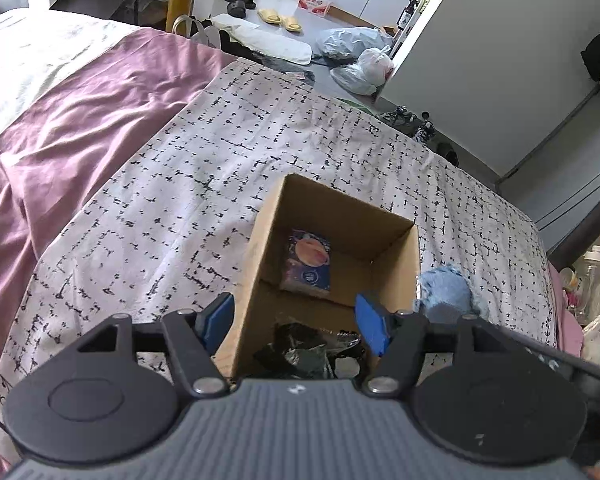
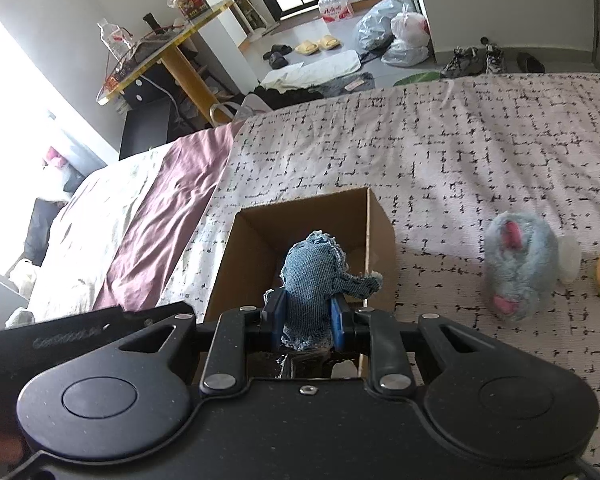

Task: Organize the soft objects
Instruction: 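Lower the denim plush into the box and open the right tool, then move both tools toward the burger plush and the white item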

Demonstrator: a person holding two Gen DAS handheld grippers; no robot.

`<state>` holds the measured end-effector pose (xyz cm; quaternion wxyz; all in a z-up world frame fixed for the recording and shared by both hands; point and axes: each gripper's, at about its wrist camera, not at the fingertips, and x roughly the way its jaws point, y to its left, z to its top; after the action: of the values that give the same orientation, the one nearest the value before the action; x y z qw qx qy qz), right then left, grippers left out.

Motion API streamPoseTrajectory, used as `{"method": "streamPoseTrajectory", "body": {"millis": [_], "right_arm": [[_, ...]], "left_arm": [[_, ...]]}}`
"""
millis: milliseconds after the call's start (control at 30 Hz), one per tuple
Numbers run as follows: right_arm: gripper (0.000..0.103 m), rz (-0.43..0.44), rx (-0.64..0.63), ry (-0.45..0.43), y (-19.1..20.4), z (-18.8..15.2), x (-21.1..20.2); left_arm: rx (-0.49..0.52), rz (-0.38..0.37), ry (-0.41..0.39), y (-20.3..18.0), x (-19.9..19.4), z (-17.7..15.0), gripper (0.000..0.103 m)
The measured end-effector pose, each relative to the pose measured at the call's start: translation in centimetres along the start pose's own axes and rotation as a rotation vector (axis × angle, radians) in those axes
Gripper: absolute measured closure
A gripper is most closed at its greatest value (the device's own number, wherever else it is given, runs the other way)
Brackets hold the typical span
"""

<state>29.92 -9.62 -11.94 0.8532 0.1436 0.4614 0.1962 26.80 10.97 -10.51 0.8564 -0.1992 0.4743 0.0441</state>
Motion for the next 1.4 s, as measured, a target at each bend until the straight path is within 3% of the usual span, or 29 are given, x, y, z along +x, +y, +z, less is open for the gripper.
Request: {"method": "streamPoseTrajectory", "body": {"millis": [167, 267, 367, 633, 733, 933, 1033, 1400], "right_arm": [[0.07, -0.015, 0.0, -0.004, 0.4, 0.3, 1.0], [0.048, -0.025, 0.026, 0.003, 0.0, 0.3, 1.0], [0.046, -0.012, 0.057, -0.015, -0.7, 0.3, 0.0], [0.041, -0.056, 0.034, -0.025, -2.3, -0.8, -2.5], [0.035, -0.063, 0.031, -0.041, -3.2, -1.4, -3.6], [0.021, -0.083, 0.046, -0.073, -5.9, -2.2, -5.5], [0.014, -0.093, 0.04, -0.086, -7.1, -2.4, -6.2], [0.006, -0.087, 0.037, -0.131, -11.0, -3.3, -8.3]], "left_arm": [[0.002, 0.016, -0.003, 0.6, -0.6, -0.4, 0.034], [-0.002, 0.023, -0.002, 0.8, -0.8, -0.4, 0.032], [-0.001, 0.019, 0.01, 0.8, -0.8, -0.5, 0.023], [0.015, 0.002, 0.038, -1.0, -0.1, -1.4, 0.021], [0.045, -0.003, 0.048, -2.3, 0.1, -1.9, 0.02], [0.073, -0.01, 0.008, -4.6, -0.1, -2.7, 0.004], [0.078, -0.011, -0.008, -5.6, -0.1, -3.1, 0.0], [0.13, 0.006, -0.051, -9.3, -0.1, -4.6, 0.0]]}}
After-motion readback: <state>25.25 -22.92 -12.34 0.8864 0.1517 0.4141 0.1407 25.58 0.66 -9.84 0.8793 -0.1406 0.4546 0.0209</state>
